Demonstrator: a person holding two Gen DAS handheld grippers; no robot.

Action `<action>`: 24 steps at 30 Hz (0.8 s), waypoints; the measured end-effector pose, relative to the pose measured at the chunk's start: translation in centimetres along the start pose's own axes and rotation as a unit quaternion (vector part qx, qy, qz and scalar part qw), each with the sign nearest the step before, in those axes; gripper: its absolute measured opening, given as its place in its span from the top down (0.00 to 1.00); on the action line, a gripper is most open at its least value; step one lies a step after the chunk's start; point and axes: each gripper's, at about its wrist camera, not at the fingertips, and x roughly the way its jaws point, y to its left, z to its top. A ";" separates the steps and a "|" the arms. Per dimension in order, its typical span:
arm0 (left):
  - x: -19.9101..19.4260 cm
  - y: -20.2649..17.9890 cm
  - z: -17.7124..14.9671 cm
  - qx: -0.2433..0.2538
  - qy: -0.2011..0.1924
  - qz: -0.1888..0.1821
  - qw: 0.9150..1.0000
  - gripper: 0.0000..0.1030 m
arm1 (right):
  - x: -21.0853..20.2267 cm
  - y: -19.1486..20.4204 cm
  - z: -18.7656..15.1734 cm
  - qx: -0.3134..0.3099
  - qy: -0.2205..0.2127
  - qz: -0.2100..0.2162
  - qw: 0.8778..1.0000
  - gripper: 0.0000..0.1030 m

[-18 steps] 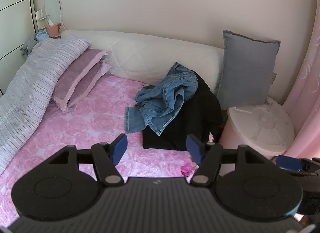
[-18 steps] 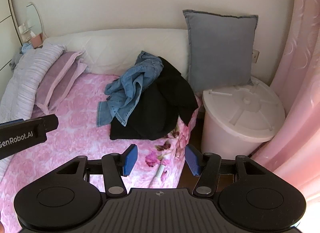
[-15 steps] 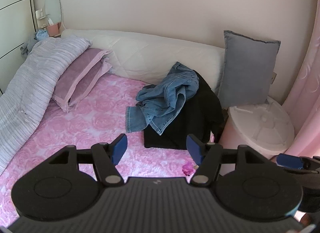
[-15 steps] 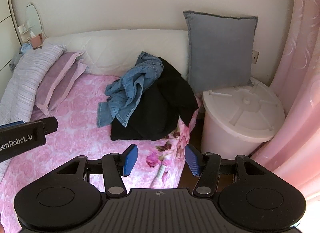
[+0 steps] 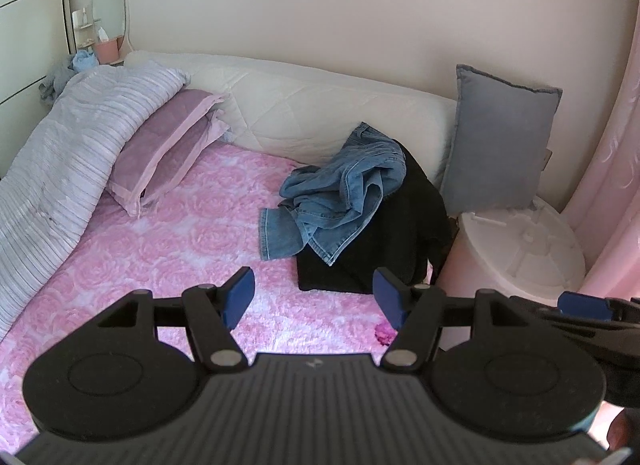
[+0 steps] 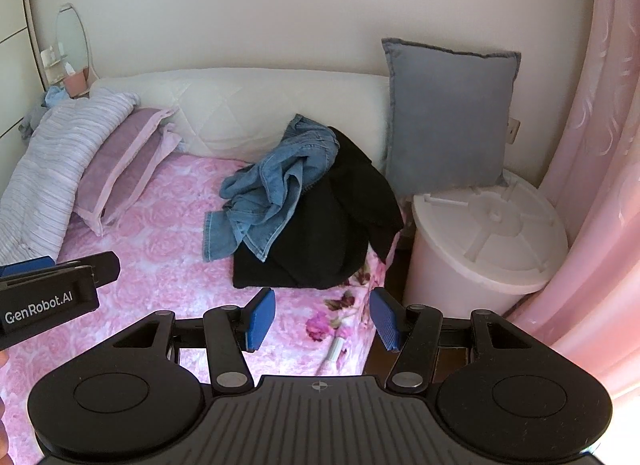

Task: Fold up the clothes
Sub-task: 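Move both grippers toward the crumpled blue jeans on the black garment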

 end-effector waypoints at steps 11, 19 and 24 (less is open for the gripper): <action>0.3 1.3 -0.5 -0.009 0.008 -0.026 1.000 0.39 | -0.5 1.2 -0.7 -0.003 -0.005 -0.024 1.000 0.45; 0.7 1.3 -0.4 -0.015 0.012 -0.038 0.999 0.39 | -0.6 1.1 -1.2 -0.004 -0.007 -0.037 0.999 0.45; 0.9 0.9 -0.2 -0.017 0.012 -0.040 0.999 0.39 | -0.8 1.0 -1.0 -0.010 -0.010 -0.042 0.999 0.45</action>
